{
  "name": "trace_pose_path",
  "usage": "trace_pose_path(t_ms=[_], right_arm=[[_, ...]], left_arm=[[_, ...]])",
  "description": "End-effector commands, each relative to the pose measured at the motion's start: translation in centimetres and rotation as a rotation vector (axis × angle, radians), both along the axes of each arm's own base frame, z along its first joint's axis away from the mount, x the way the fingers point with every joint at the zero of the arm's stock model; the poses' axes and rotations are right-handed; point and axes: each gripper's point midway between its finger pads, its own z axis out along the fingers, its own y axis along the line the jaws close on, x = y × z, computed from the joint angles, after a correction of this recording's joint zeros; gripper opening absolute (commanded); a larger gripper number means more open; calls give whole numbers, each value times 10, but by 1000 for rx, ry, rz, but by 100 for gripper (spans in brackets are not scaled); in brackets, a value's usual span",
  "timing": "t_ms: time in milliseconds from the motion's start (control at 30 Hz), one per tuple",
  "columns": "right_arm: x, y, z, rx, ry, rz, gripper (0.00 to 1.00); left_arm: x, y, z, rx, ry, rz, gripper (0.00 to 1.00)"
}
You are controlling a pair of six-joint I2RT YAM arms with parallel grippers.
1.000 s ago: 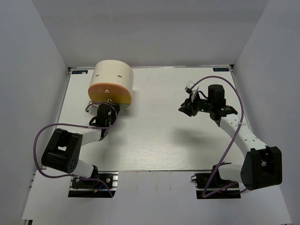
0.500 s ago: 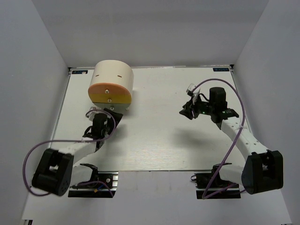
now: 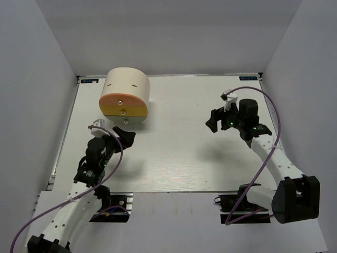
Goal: Sort the stationery into containers
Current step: Reset both arms
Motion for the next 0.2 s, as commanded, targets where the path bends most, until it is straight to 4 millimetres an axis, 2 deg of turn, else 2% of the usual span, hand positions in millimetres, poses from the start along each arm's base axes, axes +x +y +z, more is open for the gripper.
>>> trace_pose_path(t_ms=[0,133,167], right_arm=[[19,-27,37,13,-81,-223,90],[18,-42,30,-51,-101,-282,90],[17,-48,34,-52,-125,-303,90]], left_arm=[[-6,7,20,150,-42,-46,100],[-3,14,46,224,-103,-39,100],[-2,16,59,231,-132,-28,100]])
